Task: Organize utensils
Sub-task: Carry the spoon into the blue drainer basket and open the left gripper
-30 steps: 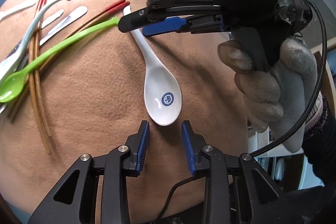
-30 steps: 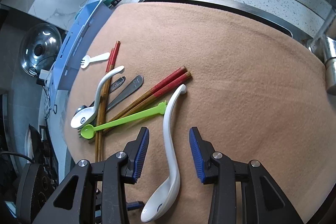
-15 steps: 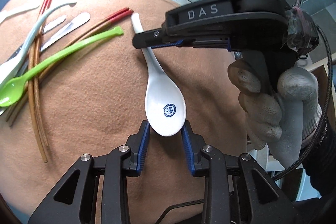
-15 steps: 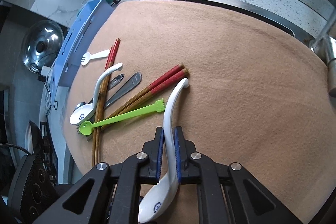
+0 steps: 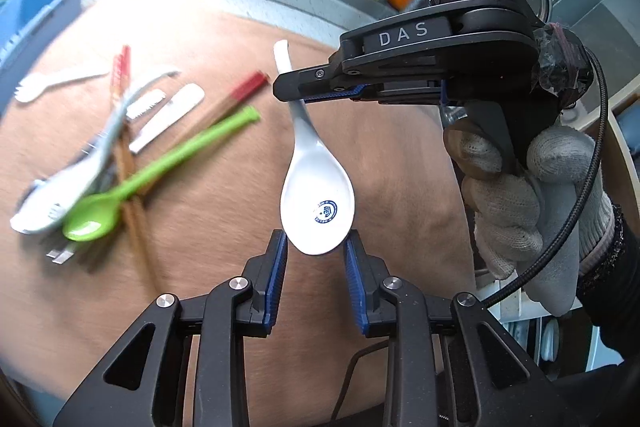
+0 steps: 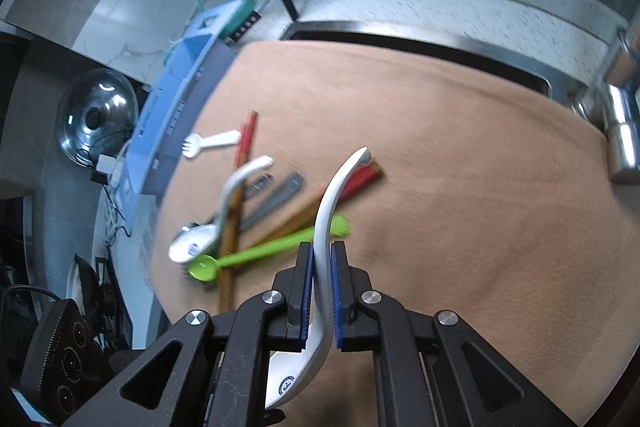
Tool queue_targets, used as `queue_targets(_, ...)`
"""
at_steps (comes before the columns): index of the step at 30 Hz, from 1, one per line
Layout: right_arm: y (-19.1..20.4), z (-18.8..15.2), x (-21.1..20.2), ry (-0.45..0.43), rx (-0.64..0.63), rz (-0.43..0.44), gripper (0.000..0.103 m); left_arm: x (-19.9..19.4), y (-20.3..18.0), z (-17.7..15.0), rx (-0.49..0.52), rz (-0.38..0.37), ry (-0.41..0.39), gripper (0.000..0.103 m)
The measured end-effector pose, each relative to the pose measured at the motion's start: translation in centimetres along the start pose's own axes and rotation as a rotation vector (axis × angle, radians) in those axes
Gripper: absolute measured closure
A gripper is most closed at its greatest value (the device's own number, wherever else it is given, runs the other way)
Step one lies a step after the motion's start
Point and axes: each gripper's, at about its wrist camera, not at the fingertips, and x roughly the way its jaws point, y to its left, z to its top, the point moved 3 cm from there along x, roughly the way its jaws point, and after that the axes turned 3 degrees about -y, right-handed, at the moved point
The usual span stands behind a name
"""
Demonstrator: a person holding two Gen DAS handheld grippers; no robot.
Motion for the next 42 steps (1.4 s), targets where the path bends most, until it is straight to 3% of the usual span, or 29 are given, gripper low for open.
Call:
queue_targets(12, 10.9, 4.8, 2.1, -0.067, -0.070, 0.063, 0.095, -7.9, 8.9, 2.3, -0.010, 0.069, -0.108, 0.078)
queue_targets(22, 20.2, 9.4, 8.2, -0.079, -0.113, 0.089, 0.095, -12.3, 18.3, 5.4, -0.039, 0.164, -0.150, 0.079)
queue_targets(32, 24.3, 13.5, 14.8, -0.046, -0.114, 0.081, 0.095, -12.4, 26.4, 8.1, -0.069, 0.238, -0.126, 0.080)
queue_targets(42, 25.6, 15.9, 20.3, 0.003, -0.101, 0.042, 0.094, -11.8, 29.7, 8.7, -0.072, 0.295, -0.074, 0.081)
